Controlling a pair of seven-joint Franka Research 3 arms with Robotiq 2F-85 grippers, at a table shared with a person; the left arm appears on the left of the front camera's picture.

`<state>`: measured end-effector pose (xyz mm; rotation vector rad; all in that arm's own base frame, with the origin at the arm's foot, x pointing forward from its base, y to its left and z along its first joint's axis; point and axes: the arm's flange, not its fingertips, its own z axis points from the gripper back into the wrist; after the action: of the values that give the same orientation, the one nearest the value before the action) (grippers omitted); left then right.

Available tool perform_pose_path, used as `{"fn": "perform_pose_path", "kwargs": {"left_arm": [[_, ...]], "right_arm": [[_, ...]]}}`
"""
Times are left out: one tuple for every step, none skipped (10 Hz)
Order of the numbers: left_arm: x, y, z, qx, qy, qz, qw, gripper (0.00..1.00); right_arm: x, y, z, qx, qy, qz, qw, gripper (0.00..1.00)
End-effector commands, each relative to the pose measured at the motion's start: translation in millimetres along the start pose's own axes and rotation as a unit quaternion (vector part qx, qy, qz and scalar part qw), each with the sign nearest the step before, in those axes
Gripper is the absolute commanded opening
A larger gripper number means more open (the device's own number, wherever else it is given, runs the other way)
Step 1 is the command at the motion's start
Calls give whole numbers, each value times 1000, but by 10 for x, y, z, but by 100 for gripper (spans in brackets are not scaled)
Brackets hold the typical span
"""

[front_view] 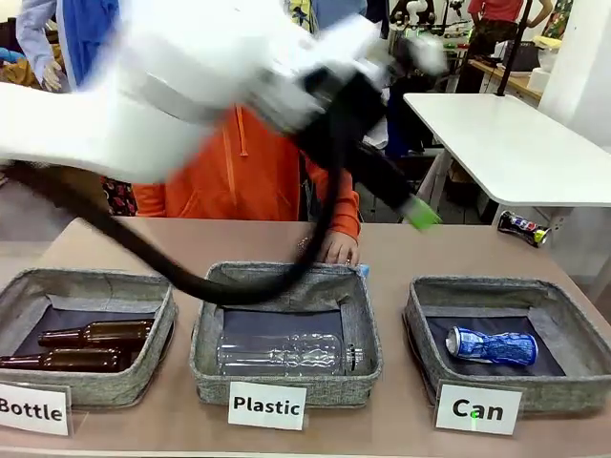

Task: Sort the can waste into the basket.
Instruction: Pick up the can waste from the table and place it in the right Fabric basket.

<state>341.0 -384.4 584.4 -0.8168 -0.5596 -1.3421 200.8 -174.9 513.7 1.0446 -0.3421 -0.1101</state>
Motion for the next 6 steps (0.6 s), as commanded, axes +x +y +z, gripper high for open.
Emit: {"fn": "perform_pose_path", "kwargs": {"left_arm": [[-996,120,1104,30,-34,90,995,100],[-1352,277,1596,18,-73,142,987,100],[-1755,387,2044,-22,-102,181,978,100],[-2376,491,2537,-39,-154,228,961,100],[-2786,474,2857,-44,-198,250,947,100],[-3288,492,3166,-37,-248,270,929,100]], "right_arm": [[30,242,-400,26,6,35,999,100],[86,380,-658,52,24,46,997,100],[159,519,-942,85,34,49,995,100],[221,635,-1295,118,43,56,991,100],[242,721,-1515,133,52,56,988,100],[328,736,-1731,141,55,50,987,100]]}}
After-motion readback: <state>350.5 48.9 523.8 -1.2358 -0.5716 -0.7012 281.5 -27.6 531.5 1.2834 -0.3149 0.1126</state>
